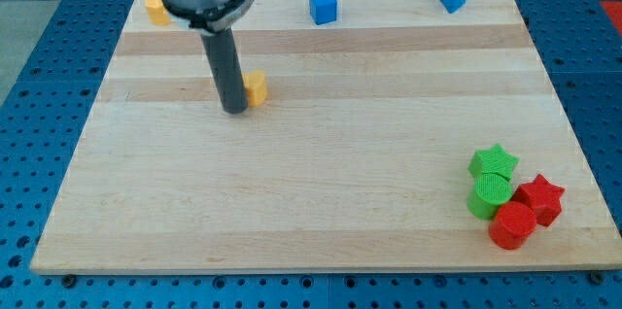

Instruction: Push the yellow heart towards the right of the board

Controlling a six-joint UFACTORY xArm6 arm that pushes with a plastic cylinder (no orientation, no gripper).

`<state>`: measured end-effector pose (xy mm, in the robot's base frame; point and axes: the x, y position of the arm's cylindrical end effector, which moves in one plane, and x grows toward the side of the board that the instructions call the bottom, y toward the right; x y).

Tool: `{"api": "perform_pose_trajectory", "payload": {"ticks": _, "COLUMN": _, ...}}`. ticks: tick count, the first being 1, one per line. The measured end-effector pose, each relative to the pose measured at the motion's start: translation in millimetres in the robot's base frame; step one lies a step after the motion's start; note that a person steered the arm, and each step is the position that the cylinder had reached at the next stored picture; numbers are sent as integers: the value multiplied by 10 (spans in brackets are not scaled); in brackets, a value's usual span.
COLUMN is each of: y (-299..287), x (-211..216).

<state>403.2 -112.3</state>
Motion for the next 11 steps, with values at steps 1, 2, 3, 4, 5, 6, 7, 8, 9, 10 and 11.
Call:
{"api": "perform_pose_trajectory", "payload": {"ticks": 1, "y": 30, "x": -283}}
{"api": "perform_pose_trajectory", "payload": {"ticks": 2, "y": -142, "x": -546}}
{"api": "perform_pose_trajectory", "payload": {"ticks": 3, "y": -142, "x": -597}}
{"api": "perform_pose_trajectory", "payload": {"ticks": 4, "y": 183, "x": -456}}
{"api": "perform_pose_trajectory", "payload": {"ticks": 5, "y": 712, "x": -375}}
{"api": "perform_pose_trajectory", "payload": {"ticks": 6, "y": 1230, "x": -376}}
{"api": "perform_pose_trajectory", "payload": {"ticks": 7, "y": 1703, "x": -376}}
{"api": "perform_pose_trajectory", "payload": {"ticks": 8, "y": 1961, "x": -364}}
{"api": "perform_pose_trajectory", "payload": {"ticks": 9, "y": 1699, "x": -358}}
{"api": "perform_pose_trajectory", "payload": {"ticks": 10, "y": 1640, "x": -301}}
{"api": "perform_pose_trajectory", "payload": {"ticks": 11, "y": 1657, "x": -49}}
